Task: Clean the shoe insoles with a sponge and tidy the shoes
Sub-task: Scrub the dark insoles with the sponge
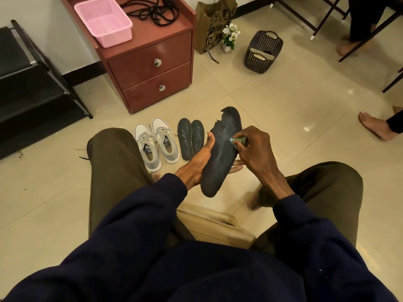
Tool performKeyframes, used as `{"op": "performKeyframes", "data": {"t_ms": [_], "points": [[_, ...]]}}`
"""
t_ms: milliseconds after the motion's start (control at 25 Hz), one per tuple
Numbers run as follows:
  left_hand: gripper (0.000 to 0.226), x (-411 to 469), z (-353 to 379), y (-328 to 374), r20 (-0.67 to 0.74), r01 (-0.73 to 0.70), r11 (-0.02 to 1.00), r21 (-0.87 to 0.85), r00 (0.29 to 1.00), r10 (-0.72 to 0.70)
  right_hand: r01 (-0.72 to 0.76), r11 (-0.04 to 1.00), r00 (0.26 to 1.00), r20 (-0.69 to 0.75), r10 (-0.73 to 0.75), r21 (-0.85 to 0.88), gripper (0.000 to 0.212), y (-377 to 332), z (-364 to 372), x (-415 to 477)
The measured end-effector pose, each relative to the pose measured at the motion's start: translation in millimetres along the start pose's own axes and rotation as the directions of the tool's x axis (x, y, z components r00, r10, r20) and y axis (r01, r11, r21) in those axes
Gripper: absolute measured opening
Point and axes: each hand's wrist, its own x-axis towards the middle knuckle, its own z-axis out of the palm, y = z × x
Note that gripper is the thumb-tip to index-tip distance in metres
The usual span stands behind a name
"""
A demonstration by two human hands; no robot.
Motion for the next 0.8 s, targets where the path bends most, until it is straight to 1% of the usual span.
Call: {"op": "performKeyframes", "data": {"t_ms": [40, 80, 120, 200, 240, 280, 320, 360, 400, 440, 480, 520, 560, 640, 680, 720, 800], "points": [[0.071, 0.3, 1.0, -1.5, -0.012, 0.006, 1.000, 0.010, 1.000, -0.006, -0.020, 1.000, 0.999, -0.031, 0.020, -0.012, 0.011, 1.7, 0.9, -0.6], [0.070, -0.5, 2.6, -1.5, -0.021, 0.003, 1.000, 0.028, 1.000, -0.003, -0.008, 1.000, 1.000, -0.005, 0.008, 0.008, 0.011, 0.4, 3.4, -3.7], [0.067, 0.5, 1.4, -1.0, -0.026, -0.006, 0.999, 0.042, 1.000, 0.007, 0.030, 0.998, 0.997, 0.071, -0.034, 0.059, 0.011, -5.3, 5.2, -8.2], [0.061, -1.0, -0.6, 0.3, -0.040, -0.037, 0.997, 0.074, 0.998, 0.040, 0.087, 0.977, 0.960, 0.245, -0.134, 0.194, 0.009, -18.7, 7.0, -16.4], [0.058, -2.0, -1.0, 0.3, -0.051, -0.041, 0.995, 0.092, 0.998, 0.046, 0.104, 0.970, 0.951, 0.265, -0.161, 0.218, 0.009, -21.4, 6.8, -16.3], [0.058, -1.1, -2.8, -0.1, -0.048, -0.025, 0.994, 0.103, 0.998, 0.030, 0.107, 0.978, 0.965, 0.219, -0.146, 0.181, 0.009, -20.4, 6.6, -13.2], [0.059, -1.1, -2.4, -0.7, -0.035, 0.014, 0.992, 0.122, 0.999, -0.010, 0.084, 0.990, 0.985, 0.139, -0.099, 0.113, 0.011, -15.4, 4.8, -8.7], [0.061, -0.4, -1.8, -1.2, -0.012, 0.056, 0.988, 0.147, 0.998, -0.054, 0.023, 0.998, 0.998, 0.059, -0.026, 0.050, 0.014, -7.4, 0.9, -3.9], [0.064, -0.3, -2.1, -2.5, 0.002, 0.086, 0.981, 0.177, 0.996, -0.088, -0.056, 0.998, 0.998, 0.000, 0.056, 0.028, 0.019, 0.6, -3.0, -1.1], [0.065, 0.7, -2.8, -3.8, 0.019, 0.099, 0.975, 0.198, 0.994, -0.105, -0.110, 0.993, 0.993, -0.044, 0.112, 0.049, 0.022, 6.9, -5.5, -1.3], [0.066, 1.3, -2.6, -4.5, 0.035, 0.107, 0.972, 0.210, 0.993, -0.117, -0.117, 0.990, 0.990, -0.072, 0.123, 0.082, 0.022, 9.5, -6.3, -3.0], [0.066, 3.0, -3.8, -4.5, 0.041, 0.111, 0.971, 0.213, 0.992, -0.122, -0.082, 0.991, 0.993, -0.071, 0.089, 0.104, 0.019, 6.1, -5.2, -5.0], [0.065, 3.5, -4.6, -3.8, 0.056, 0.104, 0.973, 0.206, 0.991, -0.118, -0.023, 0.993, 0.999, -0.036, 0.027, 0.116, 0.015, -0.6, -2.4, -7.4], [0.058, 3.3, -5.8, -3.0, 0.085, 0.077, 0.981, 0.177, 0.992, -0.093, 0.061, 0.988, 0.994, 0.076, -0.073, 0.141, 0.012, -11.5, 5.2, -10.9], [0.058, 2.1, -5.7, -2.1, 0.096, 0.077, 0.981, 0.177, 0.991, -0.095, 0.058, 0.988, 0.994, 0.084, -0.070, 0.140, 0.012, -13.7, 6.0, -9.6], [0.061, -0.4, -5.1, -1.2, 0.108, 0.094, 0.975, 0.202, 0.987, -0.118, 0.025, 0.991, 0.999, 0.044, -0.030, 0.129, 0.013, -11.0, 4.9, -6.6], [0.066, -1.8, -3.0, -0.6, 0.115, 0.138, 0.959, 0.249, 0.978, -0.171, -0.085, 0.992, 0.992, -0.084, 0.093, 0.088, 0.014, 1.5, -2.9, -0.8]]}}
